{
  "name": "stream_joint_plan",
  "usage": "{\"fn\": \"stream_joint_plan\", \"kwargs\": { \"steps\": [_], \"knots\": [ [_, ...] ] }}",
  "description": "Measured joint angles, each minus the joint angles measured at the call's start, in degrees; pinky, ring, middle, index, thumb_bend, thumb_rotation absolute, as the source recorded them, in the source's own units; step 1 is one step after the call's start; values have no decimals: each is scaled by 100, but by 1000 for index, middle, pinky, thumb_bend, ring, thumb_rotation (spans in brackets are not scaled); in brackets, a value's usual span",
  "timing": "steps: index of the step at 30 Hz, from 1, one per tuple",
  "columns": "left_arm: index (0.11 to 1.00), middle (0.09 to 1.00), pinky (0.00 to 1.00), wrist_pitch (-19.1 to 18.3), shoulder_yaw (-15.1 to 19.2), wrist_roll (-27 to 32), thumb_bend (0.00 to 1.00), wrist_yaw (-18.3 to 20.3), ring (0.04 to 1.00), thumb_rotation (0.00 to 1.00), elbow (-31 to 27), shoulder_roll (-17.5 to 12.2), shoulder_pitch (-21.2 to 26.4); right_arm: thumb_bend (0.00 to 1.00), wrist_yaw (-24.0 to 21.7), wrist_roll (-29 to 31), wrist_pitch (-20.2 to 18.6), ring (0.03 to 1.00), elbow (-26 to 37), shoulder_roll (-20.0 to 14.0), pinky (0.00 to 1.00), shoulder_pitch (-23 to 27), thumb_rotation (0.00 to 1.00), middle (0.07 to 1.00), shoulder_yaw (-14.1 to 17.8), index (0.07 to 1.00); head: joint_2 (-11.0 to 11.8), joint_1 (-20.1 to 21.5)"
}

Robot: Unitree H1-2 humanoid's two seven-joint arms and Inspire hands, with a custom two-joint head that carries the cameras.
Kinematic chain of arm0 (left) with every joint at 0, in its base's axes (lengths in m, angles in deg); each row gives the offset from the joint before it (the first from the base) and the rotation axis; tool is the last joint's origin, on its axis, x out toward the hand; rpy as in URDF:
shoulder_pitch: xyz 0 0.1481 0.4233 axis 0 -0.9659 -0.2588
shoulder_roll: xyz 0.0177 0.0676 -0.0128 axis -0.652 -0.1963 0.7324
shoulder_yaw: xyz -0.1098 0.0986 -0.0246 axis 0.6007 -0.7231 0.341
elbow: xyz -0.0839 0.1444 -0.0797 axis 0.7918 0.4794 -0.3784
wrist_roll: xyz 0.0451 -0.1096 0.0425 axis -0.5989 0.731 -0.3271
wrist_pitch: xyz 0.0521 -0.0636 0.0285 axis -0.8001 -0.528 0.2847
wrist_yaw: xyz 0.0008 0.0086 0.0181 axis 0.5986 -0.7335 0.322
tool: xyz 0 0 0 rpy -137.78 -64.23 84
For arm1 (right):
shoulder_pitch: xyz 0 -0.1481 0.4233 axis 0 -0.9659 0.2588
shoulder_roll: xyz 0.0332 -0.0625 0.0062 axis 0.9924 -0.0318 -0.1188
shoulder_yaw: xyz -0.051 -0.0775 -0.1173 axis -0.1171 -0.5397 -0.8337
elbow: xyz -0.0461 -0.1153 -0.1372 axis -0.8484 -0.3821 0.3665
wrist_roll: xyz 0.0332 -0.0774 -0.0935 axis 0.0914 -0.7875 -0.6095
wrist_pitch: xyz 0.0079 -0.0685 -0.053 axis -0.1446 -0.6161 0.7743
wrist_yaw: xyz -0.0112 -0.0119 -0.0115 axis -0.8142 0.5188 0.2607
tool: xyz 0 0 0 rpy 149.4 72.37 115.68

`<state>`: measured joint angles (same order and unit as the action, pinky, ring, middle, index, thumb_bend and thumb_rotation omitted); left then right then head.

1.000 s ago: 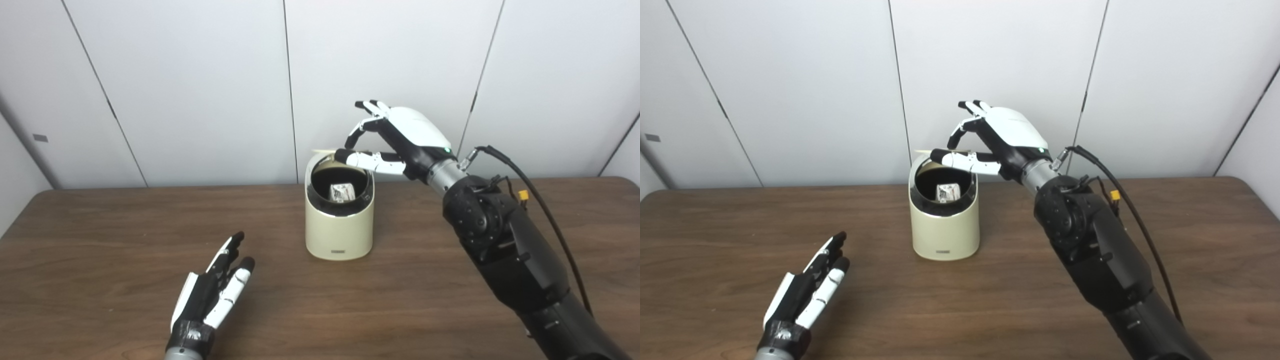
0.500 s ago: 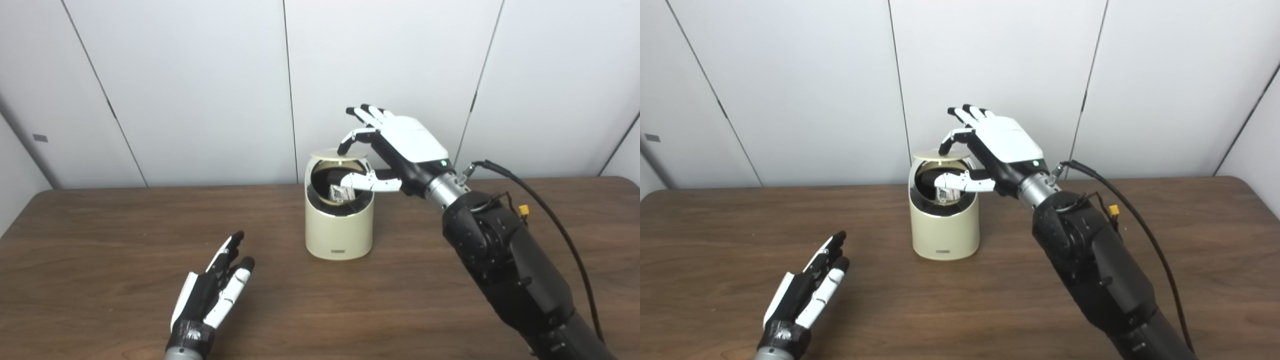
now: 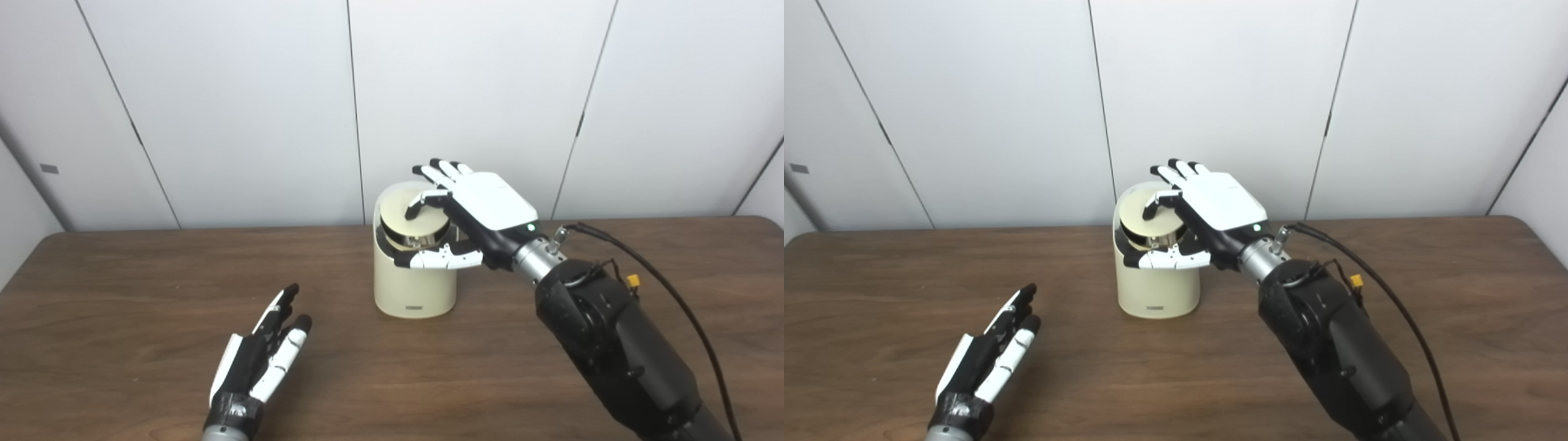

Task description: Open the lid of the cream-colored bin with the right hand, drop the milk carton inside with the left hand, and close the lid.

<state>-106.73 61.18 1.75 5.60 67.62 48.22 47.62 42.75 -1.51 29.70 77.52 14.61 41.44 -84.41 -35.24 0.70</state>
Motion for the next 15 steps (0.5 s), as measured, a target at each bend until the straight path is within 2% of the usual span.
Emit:
{"fn": "stream_joint_plan", "kwargs": {
  "steps": [15],
  "knots": [
    [1000,1000,993,-44,61,96,541,-7,1000,728,-73,111,-95,581,-67,-354,326,1000,33,-39,1000,-126,1000,965,-25,663,-62,-26]
  ]
}}
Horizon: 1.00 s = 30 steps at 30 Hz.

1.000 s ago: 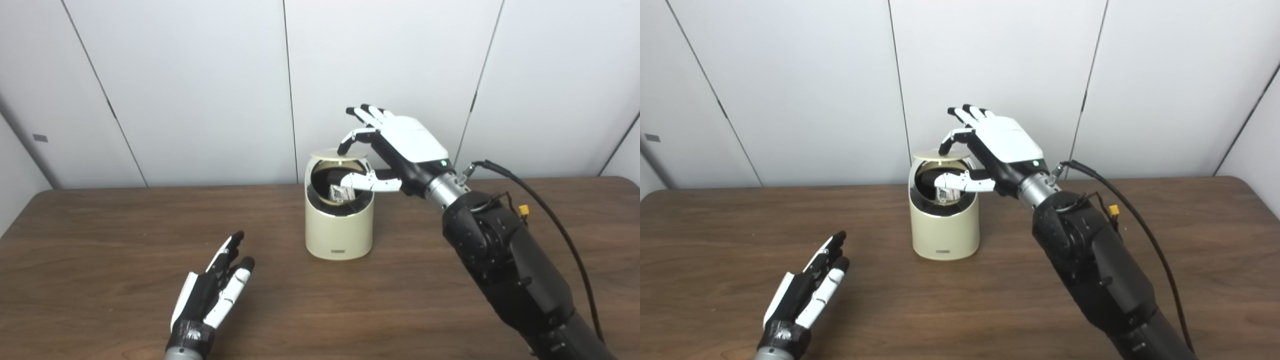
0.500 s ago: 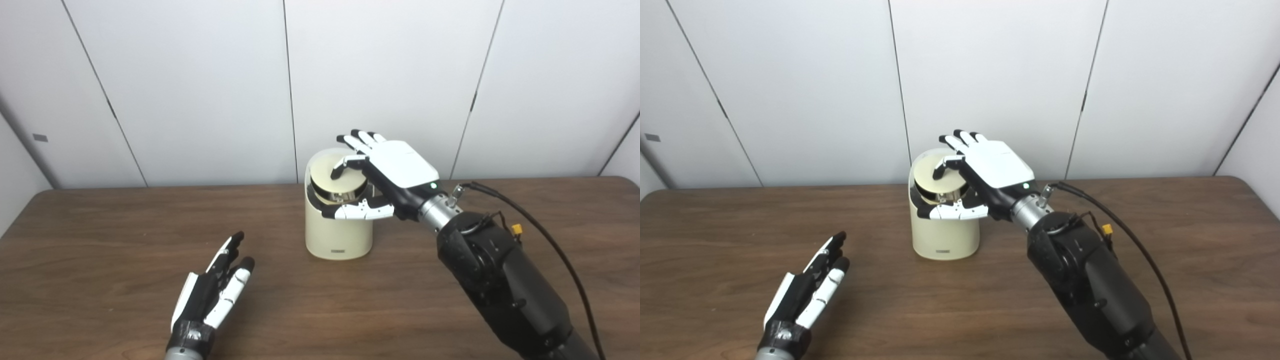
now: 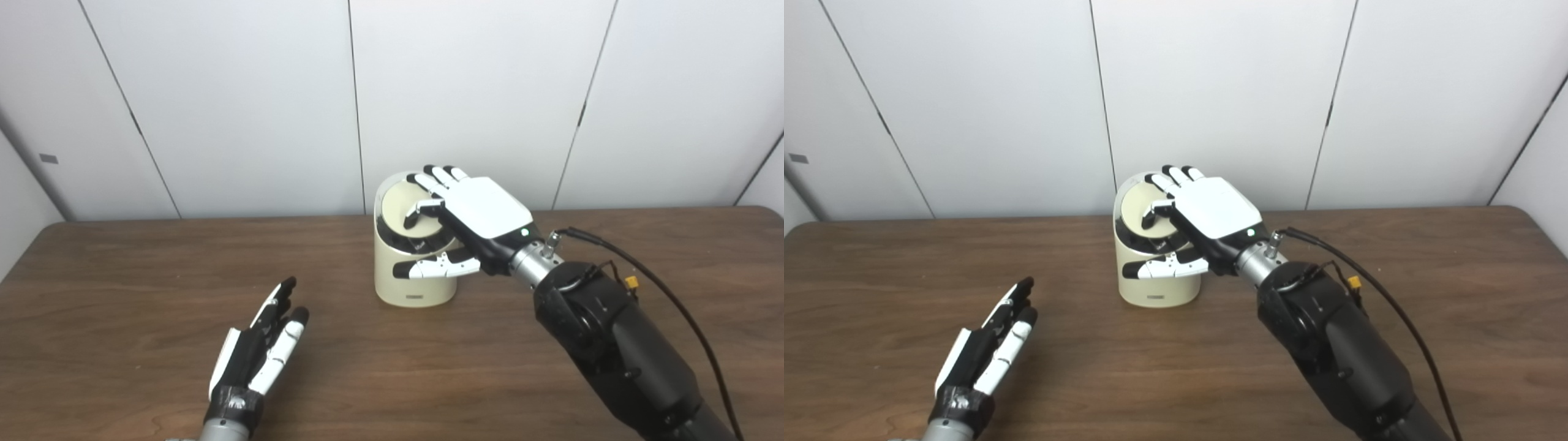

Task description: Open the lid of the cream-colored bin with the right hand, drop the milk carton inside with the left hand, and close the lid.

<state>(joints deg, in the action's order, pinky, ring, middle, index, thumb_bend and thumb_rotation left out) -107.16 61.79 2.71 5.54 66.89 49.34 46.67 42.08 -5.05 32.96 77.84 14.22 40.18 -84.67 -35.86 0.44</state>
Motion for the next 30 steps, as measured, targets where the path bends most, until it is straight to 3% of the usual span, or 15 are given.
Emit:
{"fn": "stream_joint_plan", "kwargs": {
  "steps": [7,15,20,24,27,30],
  "knots": [
    [1000,1000,1000,-109,4,-22,564,0,1000,751,-16,12,0,636,-52,-213,55,1000,7,-6,1000,-74,1000,990,12,684,-61,-44],
    [1000,1000,1000,-178,-13,8,590,2,1000,740,-230,63,6,708,-674,-352,-48,1000,128,-2,1000,61,1000,1000,20,701,-79,-123],
    [1000,1000,1000,-178,-20,4,587,3,1000,744,-257,75,2,708,-772,-231,-79,1000,186,6,1000,0,1000,1000,100,740,-79,-132],
    [1000,1000,975,-178,-18,29,573,18,999,756,-270,68,-6,672,-967,128,-194,1000,302,18,1000,-89,1000,989,278,793,-70,-132],
    [1000,1000,961,-177,-18,84,555,32,998,738,-270,61,-11,664,-1075,384,-346,1000,415,76,1000,-184,1000,998,446,890,-62,-141],
    [1000,1000,995,-176,-18,135,555,47,1000,744,-268,59,-11,661,-1163,555,-618,1000,560,202,1000,-243,1000,1000,650,953,-26,-123]
  ]
}}
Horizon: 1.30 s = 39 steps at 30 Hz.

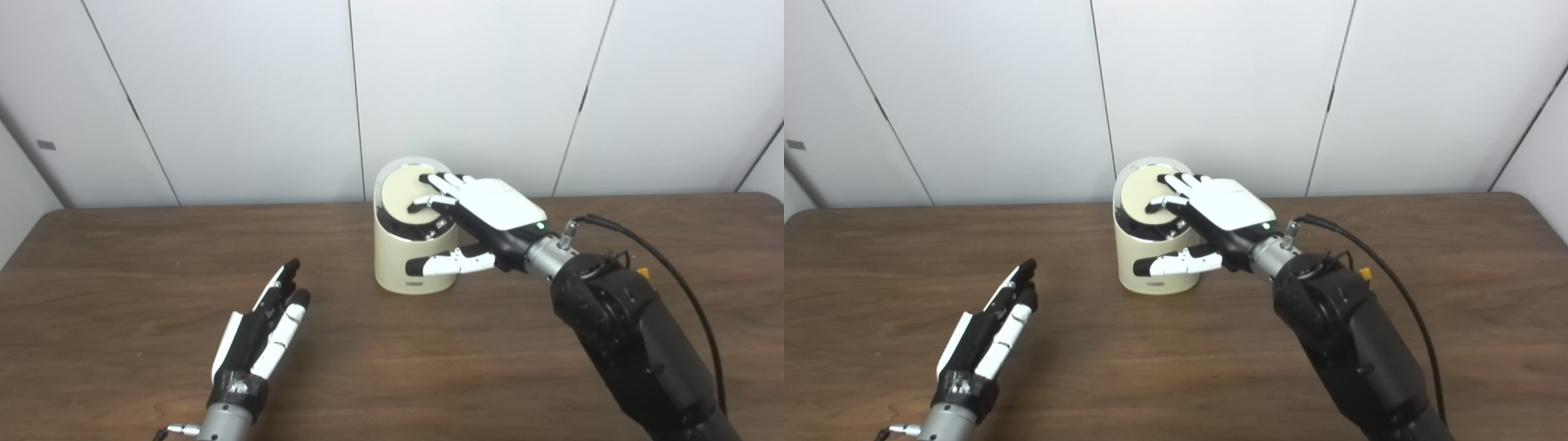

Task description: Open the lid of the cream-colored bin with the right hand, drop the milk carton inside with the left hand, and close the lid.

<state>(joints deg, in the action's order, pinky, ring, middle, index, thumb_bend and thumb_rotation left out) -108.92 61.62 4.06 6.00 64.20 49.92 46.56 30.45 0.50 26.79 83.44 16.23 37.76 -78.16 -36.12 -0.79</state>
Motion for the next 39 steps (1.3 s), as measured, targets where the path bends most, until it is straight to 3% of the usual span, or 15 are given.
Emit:
{"fn": "stream_joint_plan", "kwargs": {
  "steps": [6,10,15,21,26,30,34,36,39],
  "knots": [
    [1000,1000,1000,-47,-2,91,621,30,1000,774,-1,-18,7,663,-30,268,-197,1000,301,-7,980,262,1000,1000,364,954,53,18],
    [1000,1000,1000,-72,15,102,631,37,1000,788,-1,-64,17,634,6,713,-224,1000,479,-14,928,160,1000,1000,629,975,88,18],
    [1000,1000,995,-69,93,102,610,21,1000,814,-37,-135,2,548,10,1362,-481,1000,655,-44,941,-544,1000,1000,1066,981,88,79],
    [1000,1000,990,42,316,372,572,14,994,795,-99,-140,-83,568,280,1998,-655,962,760,-101,893,-1532,1000,985,1535,960,53,105],
    [1000,1000,994,113,431,658,533,11,998,810,-95,-106,-454,573,1034,2823,-288,945,675,161,887,-2508,1000,972,2003,957,53,176],
    [1000,1000,994,405,419,689,552,19,996,803,12,-105,-611,538,1770,3826,263,931,113,924,898,-2954,1000,938,2413,914,53,167],
    [1000,1000,1000,748,380,688,524,18,995,797,226,-101,-659,570,2209,4200,766,928,-206,1428,881,-3135,959,930,2358,918,35,228],
    [1000,1000,1000,916,356,662,514,10,998,804,362,-84,-680,560,2345,4128,887,927,-236,1438,859,-3171,897,938,2251,919,18,246],
    [1000,1000,1000,1205,366,598,526,-15,995,787,617,-89,-688,542,2467,3842,933,919,-136,1348,837,-3238,886,937,2047,914,0,255]
  ]
}}
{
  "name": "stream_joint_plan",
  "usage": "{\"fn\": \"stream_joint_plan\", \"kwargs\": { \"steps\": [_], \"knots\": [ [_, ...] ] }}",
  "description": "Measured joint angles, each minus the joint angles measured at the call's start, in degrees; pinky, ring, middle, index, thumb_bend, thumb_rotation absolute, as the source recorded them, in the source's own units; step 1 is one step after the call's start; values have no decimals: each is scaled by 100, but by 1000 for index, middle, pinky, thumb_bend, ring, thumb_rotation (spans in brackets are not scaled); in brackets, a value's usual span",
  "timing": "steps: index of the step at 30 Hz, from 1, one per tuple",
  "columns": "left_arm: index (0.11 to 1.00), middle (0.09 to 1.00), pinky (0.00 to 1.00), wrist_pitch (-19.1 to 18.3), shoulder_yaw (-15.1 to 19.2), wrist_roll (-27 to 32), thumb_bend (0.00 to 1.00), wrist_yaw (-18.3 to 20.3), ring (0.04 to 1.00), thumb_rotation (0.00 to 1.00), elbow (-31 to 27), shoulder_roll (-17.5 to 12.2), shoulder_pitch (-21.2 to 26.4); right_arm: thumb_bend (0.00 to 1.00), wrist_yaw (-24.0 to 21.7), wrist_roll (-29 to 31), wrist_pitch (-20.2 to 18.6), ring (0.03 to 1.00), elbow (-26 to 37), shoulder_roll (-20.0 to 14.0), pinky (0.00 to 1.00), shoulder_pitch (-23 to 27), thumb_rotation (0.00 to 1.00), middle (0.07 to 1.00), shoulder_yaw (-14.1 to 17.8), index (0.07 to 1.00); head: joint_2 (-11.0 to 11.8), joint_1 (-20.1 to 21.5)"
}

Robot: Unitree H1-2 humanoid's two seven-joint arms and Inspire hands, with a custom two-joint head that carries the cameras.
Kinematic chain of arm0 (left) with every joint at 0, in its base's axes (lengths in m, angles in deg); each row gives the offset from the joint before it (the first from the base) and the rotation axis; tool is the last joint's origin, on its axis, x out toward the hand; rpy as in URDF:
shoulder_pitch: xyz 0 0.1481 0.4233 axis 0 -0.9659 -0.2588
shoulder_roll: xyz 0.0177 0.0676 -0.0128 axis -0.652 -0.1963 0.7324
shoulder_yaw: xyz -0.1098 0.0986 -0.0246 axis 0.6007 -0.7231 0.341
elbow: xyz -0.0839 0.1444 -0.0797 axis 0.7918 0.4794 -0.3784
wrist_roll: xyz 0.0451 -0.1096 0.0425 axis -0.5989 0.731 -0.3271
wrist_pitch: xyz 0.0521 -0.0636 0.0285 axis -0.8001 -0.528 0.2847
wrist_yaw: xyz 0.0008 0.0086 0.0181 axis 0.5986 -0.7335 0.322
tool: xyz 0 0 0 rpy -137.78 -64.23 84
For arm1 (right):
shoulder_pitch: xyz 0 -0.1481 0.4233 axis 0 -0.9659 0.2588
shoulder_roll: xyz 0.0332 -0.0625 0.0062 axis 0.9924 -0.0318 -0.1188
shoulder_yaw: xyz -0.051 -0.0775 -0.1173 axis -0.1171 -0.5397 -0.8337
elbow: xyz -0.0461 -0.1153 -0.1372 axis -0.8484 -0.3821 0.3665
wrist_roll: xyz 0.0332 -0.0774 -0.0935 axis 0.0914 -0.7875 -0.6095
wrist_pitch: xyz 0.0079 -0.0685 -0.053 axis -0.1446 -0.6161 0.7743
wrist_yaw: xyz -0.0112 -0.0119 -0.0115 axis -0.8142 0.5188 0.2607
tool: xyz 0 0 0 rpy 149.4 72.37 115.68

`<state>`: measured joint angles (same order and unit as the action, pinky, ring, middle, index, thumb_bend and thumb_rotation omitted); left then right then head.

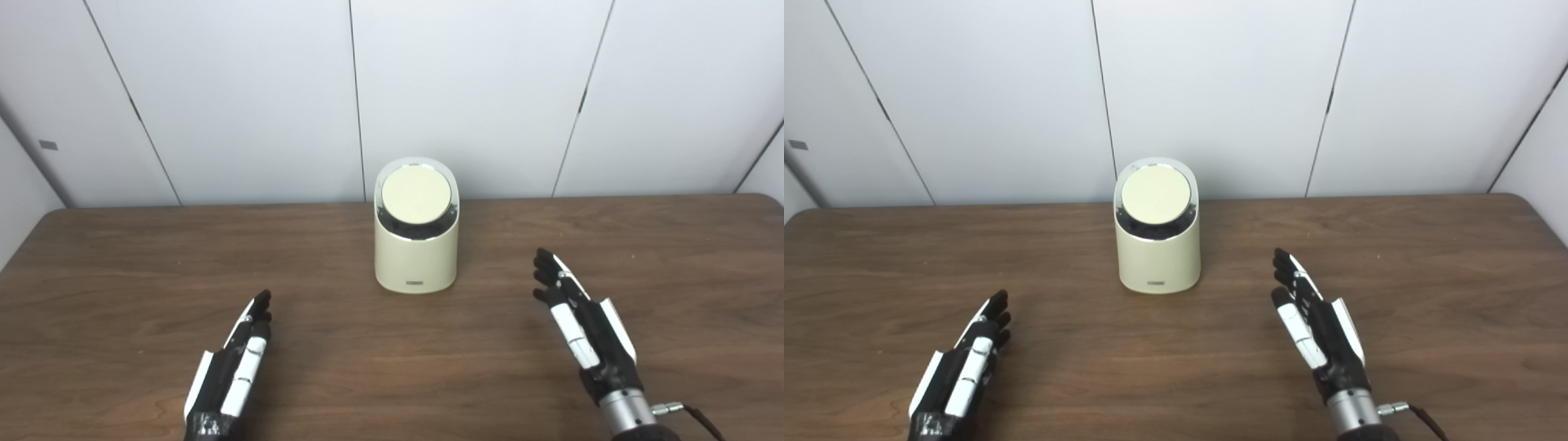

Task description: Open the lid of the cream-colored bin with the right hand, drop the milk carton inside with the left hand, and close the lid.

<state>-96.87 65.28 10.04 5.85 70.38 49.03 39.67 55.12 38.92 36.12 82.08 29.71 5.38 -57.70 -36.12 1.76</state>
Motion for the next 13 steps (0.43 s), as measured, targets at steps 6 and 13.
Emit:
{"fn": "stream_joint_plan", "kwargs": {
  "steps": [6,13],
  "knots": [
    [1000,1000,1000,692,144,-13,567,-33,999,765,482,-12,15,511,260,-544,-1,915,247,-72,869,-235,976,936,-154,917,-35,9],
    [1000,999,998,920,167,-89,553,-102,982,788,614,4,13,529,368,-424,30,923,157,-213,861,-252,957,944,-111,924,-44,18]
  ]
}}
